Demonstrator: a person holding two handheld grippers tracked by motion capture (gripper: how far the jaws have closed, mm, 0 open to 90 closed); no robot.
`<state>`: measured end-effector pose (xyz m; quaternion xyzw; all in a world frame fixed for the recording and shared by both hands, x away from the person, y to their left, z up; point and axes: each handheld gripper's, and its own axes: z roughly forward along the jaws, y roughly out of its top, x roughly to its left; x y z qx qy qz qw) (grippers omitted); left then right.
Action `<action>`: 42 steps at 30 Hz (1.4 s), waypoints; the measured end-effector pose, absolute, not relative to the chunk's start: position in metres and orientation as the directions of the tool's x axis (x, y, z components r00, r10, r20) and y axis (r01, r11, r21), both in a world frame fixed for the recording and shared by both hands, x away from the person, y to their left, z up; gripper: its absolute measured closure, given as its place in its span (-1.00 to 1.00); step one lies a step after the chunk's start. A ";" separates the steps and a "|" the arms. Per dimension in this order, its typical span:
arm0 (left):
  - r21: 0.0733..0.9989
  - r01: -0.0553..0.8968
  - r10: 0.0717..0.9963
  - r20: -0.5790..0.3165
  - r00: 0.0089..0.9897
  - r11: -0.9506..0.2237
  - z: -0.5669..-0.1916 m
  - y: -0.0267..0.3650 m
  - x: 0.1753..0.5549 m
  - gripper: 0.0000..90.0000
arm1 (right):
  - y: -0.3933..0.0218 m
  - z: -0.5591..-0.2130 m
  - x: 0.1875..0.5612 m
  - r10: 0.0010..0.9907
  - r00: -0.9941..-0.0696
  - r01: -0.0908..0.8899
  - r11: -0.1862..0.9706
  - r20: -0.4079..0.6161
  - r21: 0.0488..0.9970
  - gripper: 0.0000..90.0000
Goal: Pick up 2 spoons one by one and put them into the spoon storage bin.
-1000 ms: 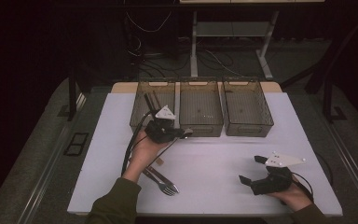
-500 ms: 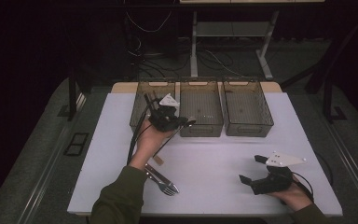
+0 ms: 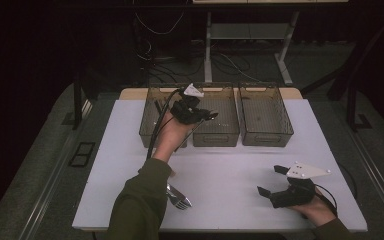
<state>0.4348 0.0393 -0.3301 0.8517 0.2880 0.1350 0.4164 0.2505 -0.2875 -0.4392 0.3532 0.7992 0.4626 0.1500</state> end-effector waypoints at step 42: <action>0.782 0.413 0.682 0.022 0.731 -0.468 -0.358 -0.008 0.501 0.32 | -0.287 -0.435 0.249 0.684 -0.725 0.398 0.316 0.084 0.861 -0.93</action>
